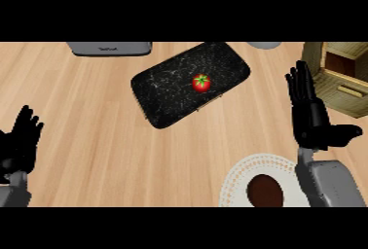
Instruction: Pick the cupcake from the placemat and place it in the basket
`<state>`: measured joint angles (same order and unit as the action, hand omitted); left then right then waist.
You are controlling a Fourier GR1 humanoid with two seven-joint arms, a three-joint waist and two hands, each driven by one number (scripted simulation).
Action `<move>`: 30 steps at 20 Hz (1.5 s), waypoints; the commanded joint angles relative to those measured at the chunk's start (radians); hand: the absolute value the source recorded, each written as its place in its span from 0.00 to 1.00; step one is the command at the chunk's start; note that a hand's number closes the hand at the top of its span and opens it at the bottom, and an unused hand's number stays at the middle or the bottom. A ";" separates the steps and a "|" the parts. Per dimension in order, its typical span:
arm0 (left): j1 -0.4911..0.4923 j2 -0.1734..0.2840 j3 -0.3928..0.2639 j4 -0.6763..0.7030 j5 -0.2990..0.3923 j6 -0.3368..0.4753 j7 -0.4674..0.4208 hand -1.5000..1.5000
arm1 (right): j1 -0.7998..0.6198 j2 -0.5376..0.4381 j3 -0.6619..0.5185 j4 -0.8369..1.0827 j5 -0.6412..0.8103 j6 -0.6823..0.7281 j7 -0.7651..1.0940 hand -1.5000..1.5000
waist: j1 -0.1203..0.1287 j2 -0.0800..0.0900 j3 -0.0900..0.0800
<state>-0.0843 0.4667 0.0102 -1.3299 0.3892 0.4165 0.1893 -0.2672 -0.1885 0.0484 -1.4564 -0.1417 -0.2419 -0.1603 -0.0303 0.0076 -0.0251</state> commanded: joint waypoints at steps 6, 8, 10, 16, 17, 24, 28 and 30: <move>-0.134 0.053 -0.205 -0.193 -0.135 -0.249 -0.201 0.50 | 0.151 -0.172 0.039 -0.053 -0.065 0.287 0.008 1.00 | -0.034 -0.016 0.027; -0.116 0.011 -0.251 -0.186 -0.135 -0.268 -0.214 0.50 | 0.140 -0.136 0.232 -0.186 0.040 0.366 -0.135 1.00 | -0.015 -0.021 0.024; -0.113 0.022 -0.251 -0.175 -0.137 -0.300 -0.238 0.50 | 0.282 -0.063 0.328 -0.233 0.111 0.306 -0.215 0.00 | -0.014 -0.016 0.024; -0.097 0.028 -0.261 -0.259 -0.157 -0.295 -0.207 0.50 | 0.437 -0.049 0.448 -0.357 0.528 -0.067 -0.025 0.00 | 0.008 -0.018 0.023; -0.101 0.037 -0.246 -0.233 -0.145 -0.306 -0.209 0.50 | 0.452 -0.047 0.456 -0.390 0.599 -0.120 0.025 0.00 | -0.005 -0.020 0.021; -0.065 0.053 -0.241 -0.239 -0.156 -0.319 -0.238 0.50 | 0.479 -0.238 0.333 -0.646 0.917 -0.051 0.425 0.00 | -0.015 -0.025 0.014; -0.079 0.051 -0.232 -0.250 -0.142 -0.317 -0.207 0.50 | 0.532 -0.415 0.319 -0.756 0.953 0.218 0.582 0.00 | -0.013 -0.021 0.014; -0.101 0.052 -0.223 -0.223 -0.151 -0.324 -0.230 0.50 | 0.544 -0.447 0.344 -0.844 0.907 0.354 0.680 0.00 | -0.012 -0.013 0.014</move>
<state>-0.1622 0.5113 -0.2277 -1.5670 0.2424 0.0960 -0.0375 0.2409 -0.5385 0.3788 -2.1719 0.7534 -0.0821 0.3592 -0.0417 -0.0113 -0.0104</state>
